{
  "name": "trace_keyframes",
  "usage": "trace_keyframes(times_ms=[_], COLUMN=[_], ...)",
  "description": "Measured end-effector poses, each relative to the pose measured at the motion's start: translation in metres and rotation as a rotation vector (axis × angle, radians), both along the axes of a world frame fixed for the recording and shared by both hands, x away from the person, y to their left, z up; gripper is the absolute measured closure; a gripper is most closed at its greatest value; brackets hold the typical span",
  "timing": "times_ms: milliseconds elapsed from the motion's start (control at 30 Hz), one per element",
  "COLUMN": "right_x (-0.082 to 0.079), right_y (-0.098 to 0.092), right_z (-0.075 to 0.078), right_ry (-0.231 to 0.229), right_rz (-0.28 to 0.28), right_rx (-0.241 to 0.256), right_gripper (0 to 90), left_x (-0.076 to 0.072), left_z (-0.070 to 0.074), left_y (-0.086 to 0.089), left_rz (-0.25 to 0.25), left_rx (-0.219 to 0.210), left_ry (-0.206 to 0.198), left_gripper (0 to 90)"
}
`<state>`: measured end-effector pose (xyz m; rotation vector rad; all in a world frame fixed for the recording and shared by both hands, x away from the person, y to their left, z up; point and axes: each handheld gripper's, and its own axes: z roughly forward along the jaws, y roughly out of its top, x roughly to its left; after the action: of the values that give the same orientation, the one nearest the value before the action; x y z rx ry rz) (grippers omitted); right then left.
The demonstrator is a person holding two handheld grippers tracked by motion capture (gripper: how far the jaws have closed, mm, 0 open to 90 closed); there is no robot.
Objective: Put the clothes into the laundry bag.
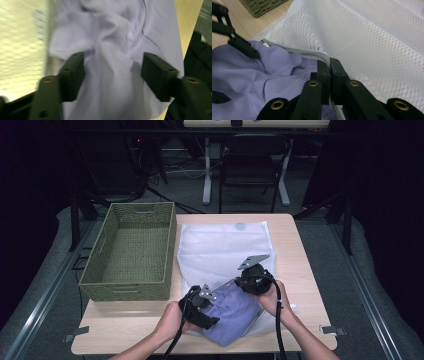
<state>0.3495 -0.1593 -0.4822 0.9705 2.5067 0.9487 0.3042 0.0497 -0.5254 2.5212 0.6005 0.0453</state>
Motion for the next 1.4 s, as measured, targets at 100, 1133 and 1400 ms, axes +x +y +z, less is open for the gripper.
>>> trace_keyframes(times_ms=[100,1133,1400], right_x=[0.001,-0.002,0.0], right_y=[0.0,0.0,-0.003], right_z=[-0.002,0.001,-0.001], right_ry=[0.006,0.011,0.017], right_rz=[0.002,0.007,0.002], right_rx=[0.0,0.01,0.009], right_gripper=[87.9,88.0,88.1], left_x=[0.003,0.015,-0.009], left_z=[-0.015,0.0,0.011], left_y=[-0.006,-0.008,-0.013], left_rz=[-0.017,0.078,-0.027], left_rx=[0.04,-0.069,-0.075], left_ry=[0.014,-0.085,-0.089], left_gripper=[49.6,45.3,36.2])
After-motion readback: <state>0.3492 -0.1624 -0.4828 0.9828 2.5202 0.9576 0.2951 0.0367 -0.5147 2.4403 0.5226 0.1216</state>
